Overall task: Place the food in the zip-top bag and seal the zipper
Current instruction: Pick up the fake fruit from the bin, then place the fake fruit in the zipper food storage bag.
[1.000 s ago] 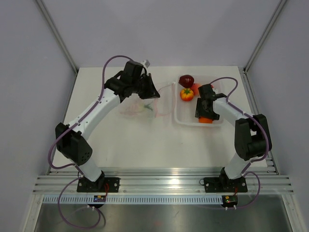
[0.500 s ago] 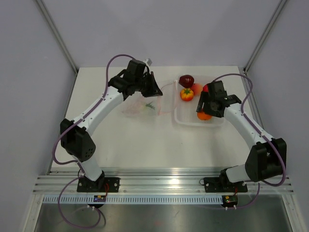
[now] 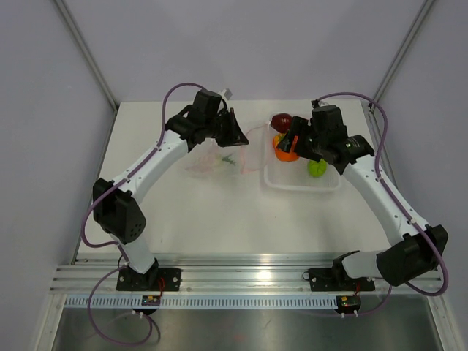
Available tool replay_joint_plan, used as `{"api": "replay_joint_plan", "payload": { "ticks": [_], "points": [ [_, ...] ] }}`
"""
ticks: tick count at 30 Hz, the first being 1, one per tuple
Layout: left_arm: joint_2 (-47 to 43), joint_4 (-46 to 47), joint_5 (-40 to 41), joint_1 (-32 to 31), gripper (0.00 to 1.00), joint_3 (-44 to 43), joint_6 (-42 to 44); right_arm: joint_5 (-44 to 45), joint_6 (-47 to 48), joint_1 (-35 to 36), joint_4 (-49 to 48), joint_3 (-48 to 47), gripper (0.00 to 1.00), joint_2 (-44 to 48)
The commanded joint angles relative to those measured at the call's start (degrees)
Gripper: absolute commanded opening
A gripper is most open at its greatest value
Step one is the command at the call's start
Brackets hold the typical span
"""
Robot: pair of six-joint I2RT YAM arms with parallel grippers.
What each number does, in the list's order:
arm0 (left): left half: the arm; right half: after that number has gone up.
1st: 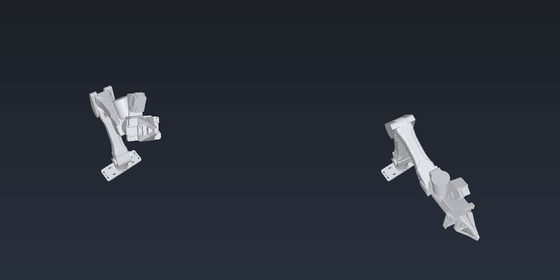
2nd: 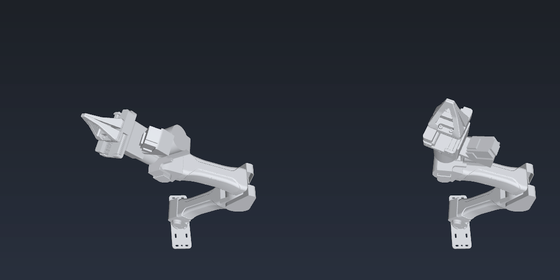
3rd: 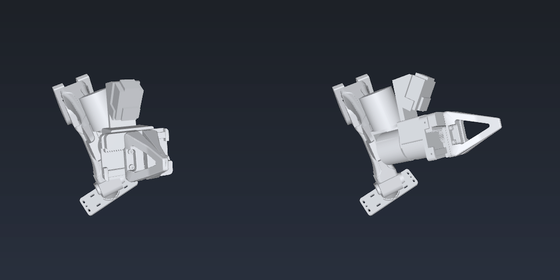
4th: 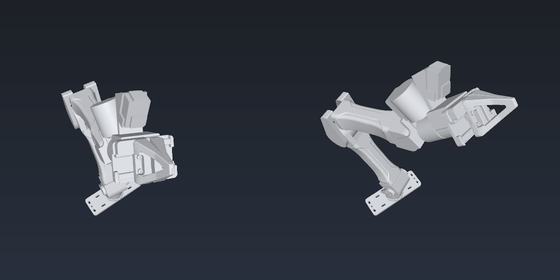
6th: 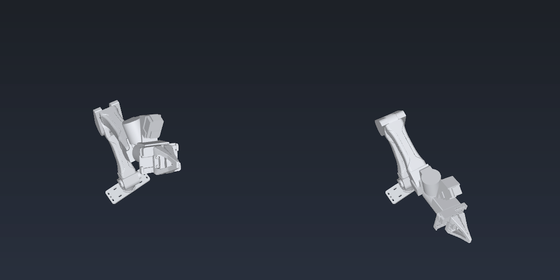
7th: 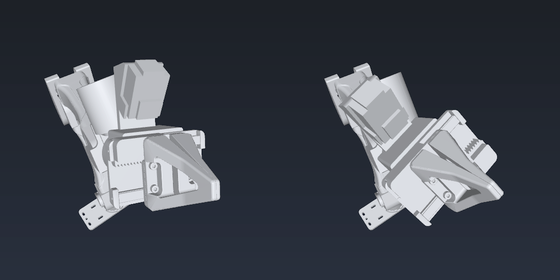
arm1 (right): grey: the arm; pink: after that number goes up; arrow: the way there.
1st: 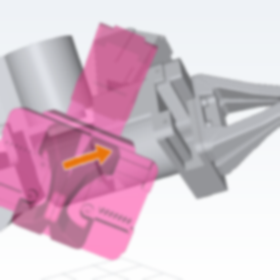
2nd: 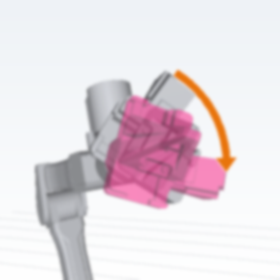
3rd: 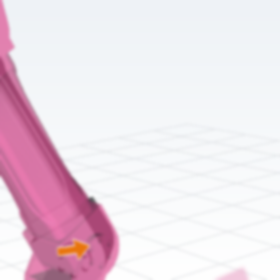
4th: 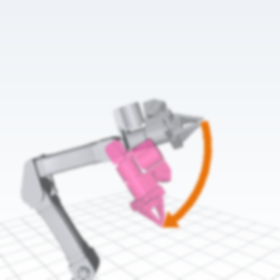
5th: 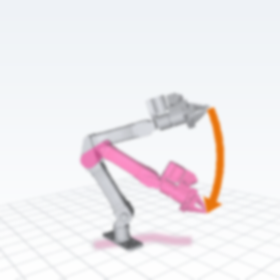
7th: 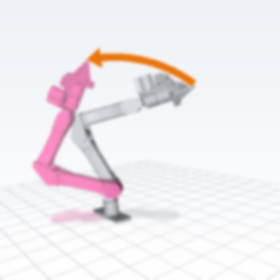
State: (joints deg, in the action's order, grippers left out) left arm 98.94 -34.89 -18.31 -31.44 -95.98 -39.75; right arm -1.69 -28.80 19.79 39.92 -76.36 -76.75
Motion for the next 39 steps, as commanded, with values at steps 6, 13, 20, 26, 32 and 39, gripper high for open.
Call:
{"api": "replay_joint_plan", "payload": {
  "ticks": [6,13,20,26,32,39],
  "points": [
    [0.65,1.85,-2.61,0.06,0.0,-2.36,-1.04,-0.59,-3.98,7.98,-5.47,-11.08,0.51,-7.97],
    [-0.85,1.58,-3.23,0.06,0.0,-2.89,-1.91,0.64,-4.78,9.13,-5.64,-14.26,0.74,-13.86],
    [-0.06,0.62,-3.4,0.15,0.0,-5.35,-2.88,1.34,-3.37,9.13,-2.93,-16.37,0.96,-13.08],
    [0.64,-0.26,-3.23,0.77,0.0,-6.32,-2.53,11.09,-0.73,8.25,1.82,-14.79,0.93,-9.56],
    [-0.14,-1.93,-0.95,1.47,0.0,-5.62,-0.86,14.17,1.11,-0.09,1.92,-5.14,0.84,-7.8],
    [-0.94,-2.81,0.81,1.47,0.0,-4.83,1.16,22.51,5.5,-4.58,2.71,-2.39,0.94,-14.65]
  ]
}}
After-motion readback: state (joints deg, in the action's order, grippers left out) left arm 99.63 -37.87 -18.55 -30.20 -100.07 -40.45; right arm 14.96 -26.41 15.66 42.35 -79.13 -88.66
